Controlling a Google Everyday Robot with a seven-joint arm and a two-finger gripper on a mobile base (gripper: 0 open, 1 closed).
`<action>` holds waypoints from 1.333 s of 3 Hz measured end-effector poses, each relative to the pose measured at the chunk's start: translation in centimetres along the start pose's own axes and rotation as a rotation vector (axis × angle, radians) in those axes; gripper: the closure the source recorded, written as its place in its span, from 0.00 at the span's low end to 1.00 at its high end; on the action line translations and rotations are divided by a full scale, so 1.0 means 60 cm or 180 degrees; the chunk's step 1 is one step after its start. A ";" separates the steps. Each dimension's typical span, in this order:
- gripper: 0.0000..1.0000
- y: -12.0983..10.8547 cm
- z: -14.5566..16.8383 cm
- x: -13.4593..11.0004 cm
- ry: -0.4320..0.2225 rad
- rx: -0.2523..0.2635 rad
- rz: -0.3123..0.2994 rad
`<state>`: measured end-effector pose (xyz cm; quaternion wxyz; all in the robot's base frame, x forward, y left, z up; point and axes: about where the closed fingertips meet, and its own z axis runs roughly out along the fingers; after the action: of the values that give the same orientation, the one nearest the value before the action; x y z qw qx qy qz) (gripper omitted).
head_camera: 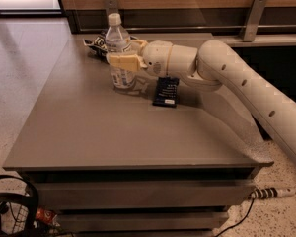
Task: Place blue plastic bottle upright
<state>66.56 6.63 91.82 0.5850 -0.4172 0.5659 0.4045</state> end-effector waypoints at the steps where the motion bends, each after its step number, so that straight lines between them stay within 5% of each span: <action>1: 1.00 0.008 0.031 0.013 0.0060 -0.0109 0.0002; 3: 1.00 0.002 0.024 0.035 0.0022 -0.0061 0.0058; 4: 0.85 0.001 0.024 0.031 0.0022 -0.0062 0.0058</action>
Offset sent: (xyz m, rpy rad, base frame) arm 0.0071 0.0268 -0.0143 -0.0294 0.0099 0.0480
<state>67.02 8.05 89.96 0.5752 -0.4190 0.5678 0.4138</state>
